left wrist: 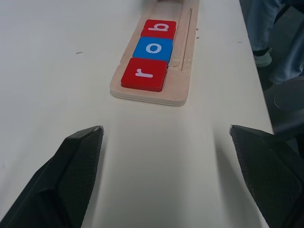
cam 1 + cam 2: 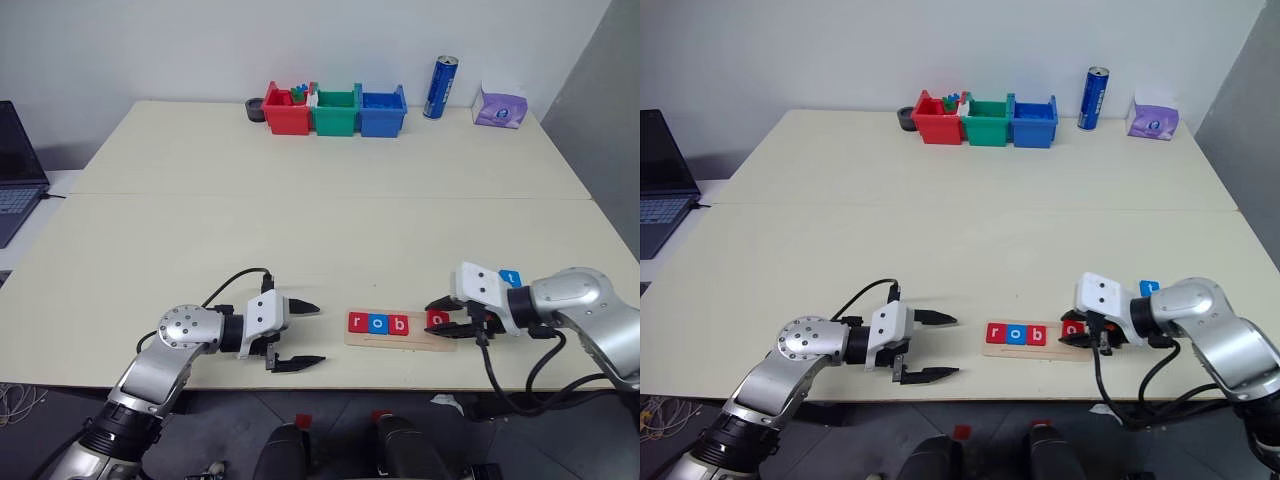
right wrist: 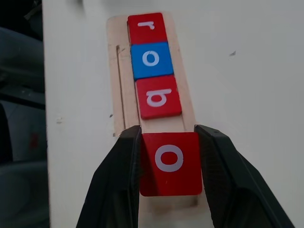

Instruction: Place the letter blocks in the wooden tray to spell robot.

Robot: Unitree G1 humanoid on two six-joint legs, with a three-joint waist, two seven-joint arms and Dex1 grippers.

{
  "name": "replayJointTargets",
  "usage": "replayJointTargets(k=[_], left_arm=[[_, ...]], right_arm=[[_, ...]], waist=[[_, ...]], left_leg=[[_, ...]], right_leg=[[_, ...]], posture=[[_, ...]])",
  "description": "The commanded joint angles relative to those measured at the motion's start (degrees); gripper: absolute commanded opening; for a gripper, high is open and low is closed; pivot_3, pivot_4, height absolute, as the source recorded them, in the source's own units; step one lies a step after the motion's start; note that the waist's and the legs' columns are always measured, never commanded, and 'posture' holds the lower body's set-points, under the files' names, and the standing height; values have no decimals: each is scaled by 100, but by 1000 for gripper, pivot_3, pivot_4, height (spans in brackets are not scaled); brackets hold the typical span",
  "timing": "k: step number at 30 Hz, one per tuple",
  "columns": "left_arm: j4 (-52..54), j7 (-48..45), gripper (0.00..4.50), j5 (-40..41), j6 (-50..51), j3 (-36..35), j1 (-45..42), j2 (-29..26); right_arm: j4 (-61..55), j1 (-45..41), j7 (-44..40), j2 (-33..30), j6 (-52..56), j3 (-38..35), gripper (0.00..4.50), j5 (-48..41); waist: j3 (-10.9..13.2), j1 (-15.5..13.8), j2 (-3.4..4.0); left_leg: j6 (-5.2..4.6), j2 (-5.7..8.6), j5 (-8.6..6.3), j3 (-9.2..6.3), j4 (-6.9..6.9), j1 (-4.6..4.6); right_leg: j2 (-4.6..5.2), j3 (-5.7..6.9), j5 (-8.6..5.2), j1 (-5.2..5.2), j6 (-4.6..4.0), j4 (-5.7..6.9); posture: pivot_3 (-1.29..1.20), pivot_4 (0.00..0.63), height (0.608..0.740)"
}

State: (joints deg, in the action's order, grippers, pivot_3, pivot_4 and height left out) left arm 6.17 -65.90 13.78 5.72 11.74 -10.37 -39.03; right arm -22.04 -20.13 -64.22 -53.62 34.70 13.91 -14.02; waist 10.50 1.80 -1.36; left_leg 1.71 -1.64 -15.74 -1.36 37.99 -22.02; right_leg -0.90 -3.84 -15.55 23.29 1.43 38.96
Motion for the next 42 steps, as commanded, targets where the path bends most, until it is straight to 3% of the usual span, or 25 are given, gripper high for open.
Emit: replayJointTargets(k=[1, 29, 38, 42], left_arm=[[75, -16, 4500, -12, -118, -7, -45, 36], [172, 44, 4500, -61, -123, -13, 43, 110], [246, 59, 4500, -52, -68, -11, 51, 106], [262, 65, 4500, -50, -47, -13, 39, 108]], right_arm=[[7, -201, 13, 88, -18, 191, 1381, 175], [375, -514, -195, 391, 11, 660, 1381, 449], [263, -603, -120, 443, 217, 427, 4424, 288], [-79, -543, -87, 362, 526, 56, 4472, -10]], waist=[[0, 0, 0], [0, 0, 0], [0, 0, 0], [0, 0, 0]], left_leg=[[0, 0, 0, 0, 0, 0], [0, 0, 0, -2, 1, 0], [0, 0, 0, -3, 1, 0], [0, 0, 0, -4, 1, 0]], right_leg=[[0, 0, 0, 0, 0, 0], [0, 4, 1, 0, -2, 2], [0, 5, 1, 0, -2, 3], [1, 4, 3, 0, -6, 2]], posture=[[0, 150, 740], [0, 150, 740], [0, 150, 740], [0, 150, 740]])
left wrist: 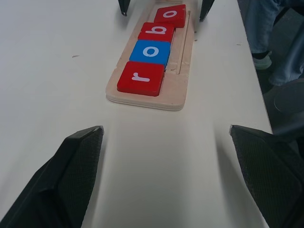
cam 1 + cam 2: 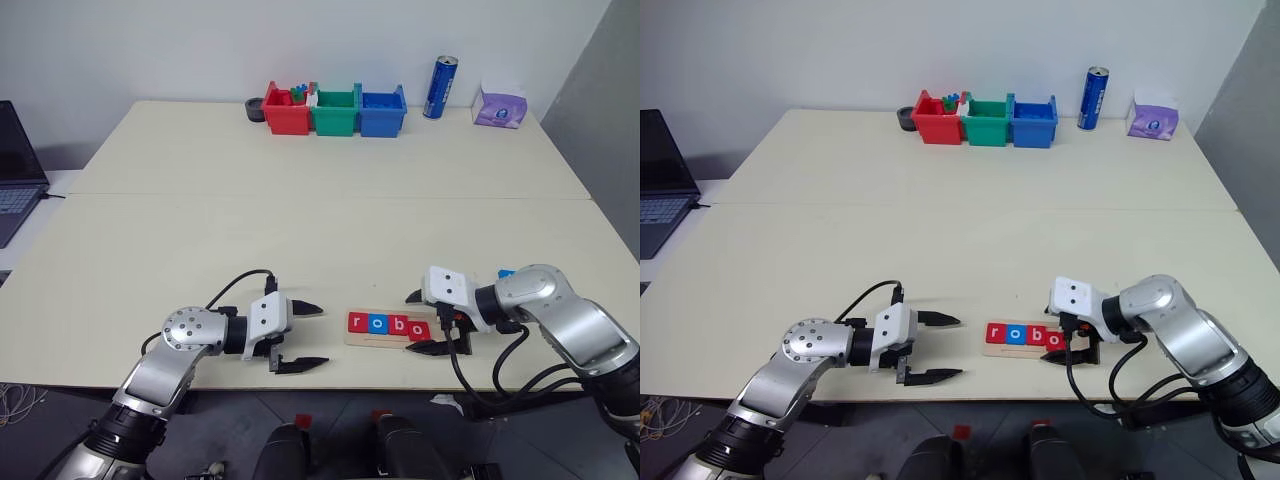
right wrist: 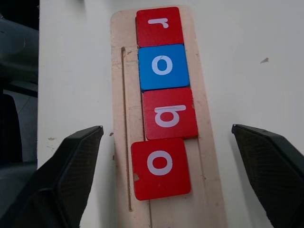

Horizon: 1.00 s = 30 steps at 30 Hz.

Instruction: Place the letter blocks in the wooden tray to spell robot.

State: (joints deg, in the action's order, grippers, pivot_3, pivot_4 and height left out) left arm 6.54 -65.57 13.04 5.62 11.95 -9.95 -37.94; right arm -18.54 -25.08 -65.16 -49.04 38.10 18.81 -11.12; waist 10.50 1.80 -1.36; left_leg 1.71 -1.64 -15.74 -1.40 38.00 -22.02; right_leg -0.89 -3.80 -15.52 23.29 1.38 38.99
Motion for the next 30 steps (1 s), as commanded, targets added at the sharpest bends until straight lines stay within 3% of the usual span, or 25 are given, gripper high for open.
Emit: replayJointTargets(k=[1, 2, 5, 11, 16, 30], left_arm=[[230, 34, 4500, 27, -34, -37, 3, -3], [233, 36, 4500, 27, -32, -39, 7, -4], [235, 33, 4500, 28, -27, -40, 15, -11], [205, 19, 4500, 33, -37, -37, 1, -3], [135, 10, 4500, 30, -68, -39, -51, 22], [197, 47, 4500, 25, -55, -44, -8, 19]], right_arm=[[-561, 13, 5, -141, 277, -548, 4472, -396], [-689, 97, 32, -184, 343, -661, 4472, -471], [-1132, 459, 35, -389, 500, -963, 3911, -718], [-1775, 981, 262, -499, 805, -1201, 1785, -1051], [-1742, 1257, 432, -638, 488, -845, 48, -653], [-1153, 927, 596, -486, 136, -194, 48, -65]], waist=[[0, 0, 0], [0, -1, 0], [0, -7, 0], [0, -7, 0], [0, -8, 0], [0, -4, 0]], left_leg=[[0, 0, 0, -1, 0, 0], [0, 0, 0, -1, 0, 0], [0, 0, 0, -2, -1, -2], [0, 0, 0, -1, 2, -2], [0, 1, 0, 3, 2, 0], [0, 0, 0, 3, 2, 0]], right_leg=[[0, 0, 3, 0, -6, 0], [0, 1, 9, 0, -15, 0], [0, 5, 8, -1, -14, -1], [0, 5, -3, -2, 4, 0], [0, 4, -3, -2, 5, 1], [-1, 4, -3, -2, 5, 0]], posture=[[0, 150, 740], [0, 150, 740], [0, 150, 740], [0, 150, 740], [0, 150, 740], [0, 150, 740]])
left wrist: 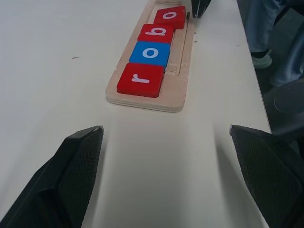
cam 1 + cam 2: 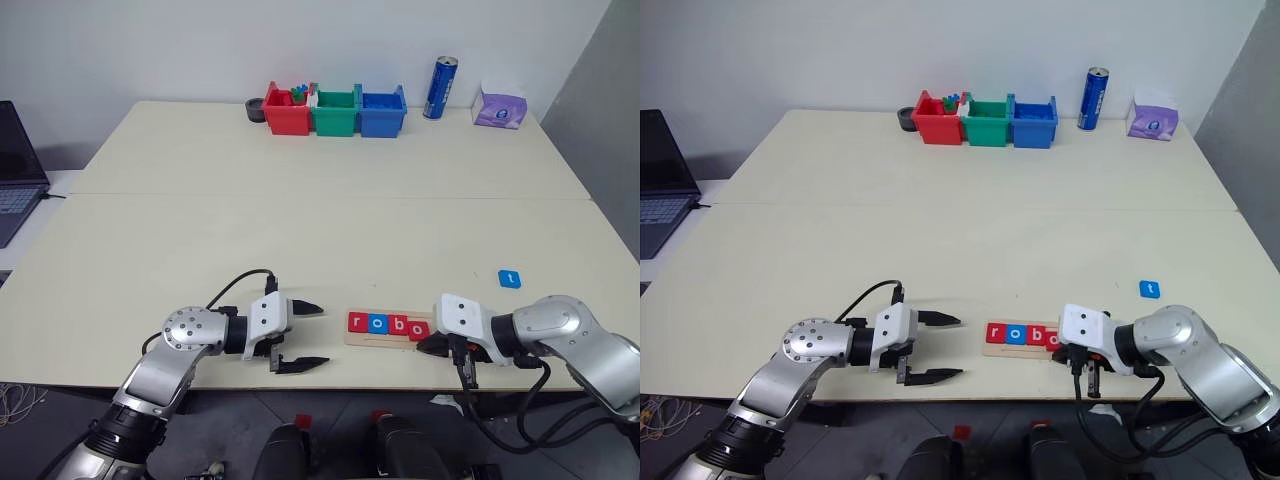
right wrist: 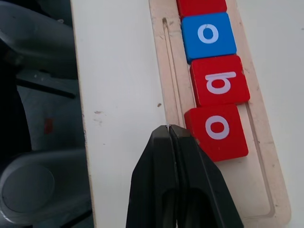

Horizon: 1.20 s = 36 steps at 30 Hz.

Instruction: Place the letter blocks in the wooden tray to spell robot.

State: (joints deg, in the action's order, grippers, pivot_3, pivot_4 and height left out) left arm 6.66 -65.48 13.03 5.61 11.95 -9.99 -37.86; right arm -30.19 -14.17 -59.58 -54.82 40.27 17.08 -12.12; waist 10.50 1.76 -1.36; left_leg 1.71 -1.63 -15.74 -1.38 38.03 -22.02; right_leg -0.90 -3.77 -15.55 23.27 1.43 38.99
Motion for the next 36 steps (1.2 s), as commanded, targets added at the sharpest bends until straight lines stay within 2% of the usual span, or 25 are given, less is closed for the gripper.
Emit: replayJointTargets(k=[1, 11, 19, 24, 27, 30, 36], left_arm=[[187, 42, 4500, 26, -51, -44, -6, 12], [181, 37, 4500, 29, -58, -35, -6, 8], [203, 32, 4500, 30, -57, -31, -1, 7], [212, 42, 4500, 28, -57, -22, 11, 19], [220, 58, 4500, 35, -50, -29, 25, 25], [259, 102, 4500, 65, -3, -44, 58, 38], [328, 176, 4500, 160, 137, -90, 39, 74]], right_arm=[[29, -191, 45, 125, -55, -23, 48, 20], [239, -311, 69, 213, -254, 84, 48, 294], [159, -331, 47, 262, -109, -100, 48, 61], [-62, -348, -94, 199, 246, -677, 48, -535], [21, -333, 147, 245, 514, -1216, 48, -781], [257, -155, 717, 422, 768, -1845, 595, -786], [432, 262, 2280, 1291, 1102, -2917, 2639, -554]], waist=[[0, 0, 0], [0, -3, 0], [0, -4, 0], [0, -5, 0], [0, -6, 0], [-1, -7, -1], [-3, -6, -3]], left_leg=[[0, 0, 0, 0, 0, 0], [0, 0, 0, 0, 0, -1], [0, 0, 0, -1, 0, -1], [0, 0, 0, -1, 0, -1], [0, 0, 0, -2, 0, -1], [0, 0, 0, -1, 0, -2], [0, 1, 0, 3, -1, -6]], right_leg=[[0, 1, 0, 0, 0, 0], [0, 1, 0, 0, 0, -1], [0, 1, 0, 0, 0, 0], [0, 0, 0, 0, -1, 0], [0, 1, 0, 0, -1, 0], [0, 0, 0, 0, -1, 0], [1, -9, 2, -1, -4, 0]], posture=[[0, 150, 740], [0, 150, 740], [0, 150, 740], [0, 150, 740], [0, 150, 740], [0, 150, 740], [0, 150, 740]])
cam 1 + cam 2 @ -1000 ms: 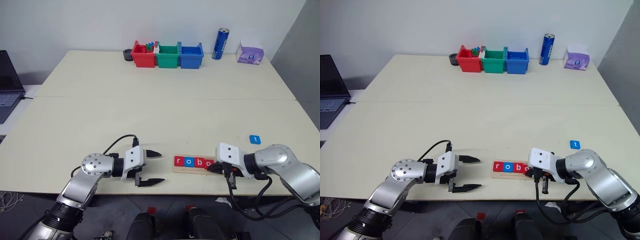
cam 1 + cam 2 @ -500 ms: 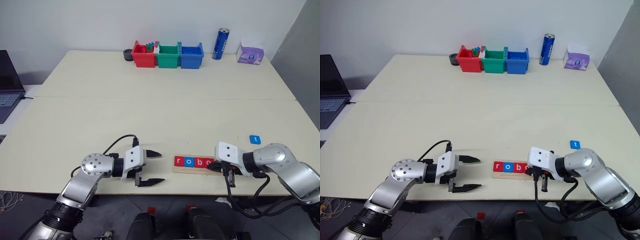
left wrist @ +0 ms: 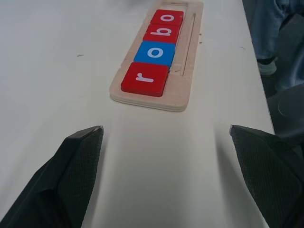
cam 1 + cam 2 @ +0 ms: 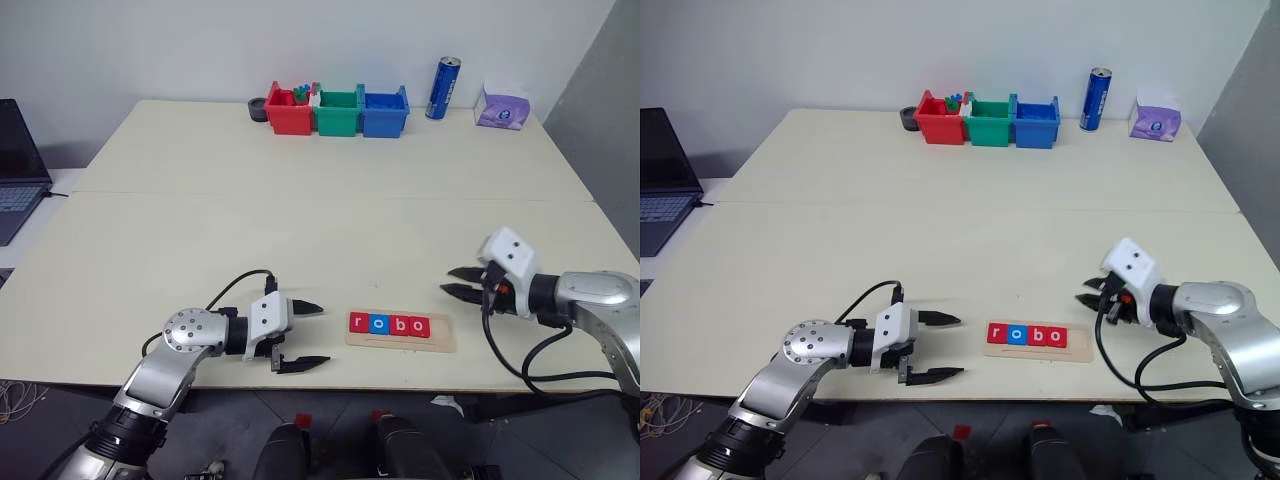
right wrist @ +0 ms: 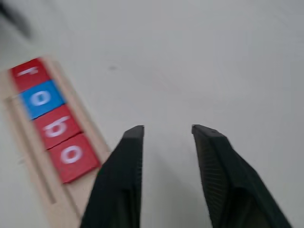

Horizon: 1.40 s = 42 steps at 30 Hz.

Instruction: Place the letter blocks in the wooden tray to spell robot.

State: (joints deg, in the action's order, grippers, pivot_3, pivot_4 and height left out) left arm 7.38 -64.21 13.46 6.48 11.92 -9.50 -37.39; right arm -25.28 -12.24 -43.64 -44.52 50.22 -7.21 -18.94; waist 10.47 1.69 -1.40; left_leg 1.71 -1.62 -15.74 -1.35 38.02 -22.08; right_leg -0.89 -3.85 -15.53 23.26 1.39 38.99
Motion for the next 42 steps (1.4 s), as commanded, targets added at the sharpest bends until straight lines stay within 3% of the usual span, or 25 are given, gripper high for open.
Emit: replayJointTargets(k=[1, 5, 13, 23, 26, 33, 42], left_arm=[[262, 47, 4500, 129, 71, -92, -9, 28], [234, 16, 4500, 132, 71, -117, -17, 5], [189, 5, 4500, 115, 43, -117, -54, 6], [212, 13, 4500, 97, 57, -121, -35, -22], [247, 28, 4500, 97, 69, -125, -20, -24], [287, 40, 4500, 102, 57, -177, 85, -73], [179, -19, 4500, 59, -27, -115, 26, -67]], right_arm=[[-42, 96, 948, 404, 163, -584, 3012, 183], [-30, 75, 1906, 1031, 437, -955, 4480, 357], [550, -98, 3016, 1638, 743, -1430, 4480, 532], [1577, -83, 3169, 1735, 127, -1154, 4480, 649], [1715, -103, 3224, 1836, 161, -1166, 3871, 614], [1732, -184, 3673, 2224, 482, -1698, 1442, 455], [-233, 585, 3896, 2837, 1292, -1673, 1463, 66]], waist=[[0, 2, 1], [-2, 15, 4], [-3, 14, 6], [-5, 17, 8], [-6, 17, 7], [-10, 12, 5], [-11, 14, 8]], left_leg=[[0, 0, 0, 0, 0, 0], [0, -1, 0, 0, -1, 5], [0, 2, 0, 5, -2, 4], [0, 2, 0, 11, -4, 5], [0, 2, 0, 11, -3, 5], [0, 2, 0, 9, -2, 6], [0, -3, 0, -1, -11, 1]], right_leg=[[0, -2, 0, 0, 1, 1], [-1, -9, -1, 1, 2, 5], [-1, -11, -1, 1, 2, 2], [-2, -13, -2, 1, 2, 2], [-2, -13, -1, 0, 2, 2], [-1, -14, -1, -3, 2, 3], [-2, -11, -3, 0, 0, 0]], posture=[[0, 150, 740], [0, 150, 740], [0, 150, 740], [0, 150, 740], [0, 150, 740], [0, 150, 740], [0, 150, 740]])
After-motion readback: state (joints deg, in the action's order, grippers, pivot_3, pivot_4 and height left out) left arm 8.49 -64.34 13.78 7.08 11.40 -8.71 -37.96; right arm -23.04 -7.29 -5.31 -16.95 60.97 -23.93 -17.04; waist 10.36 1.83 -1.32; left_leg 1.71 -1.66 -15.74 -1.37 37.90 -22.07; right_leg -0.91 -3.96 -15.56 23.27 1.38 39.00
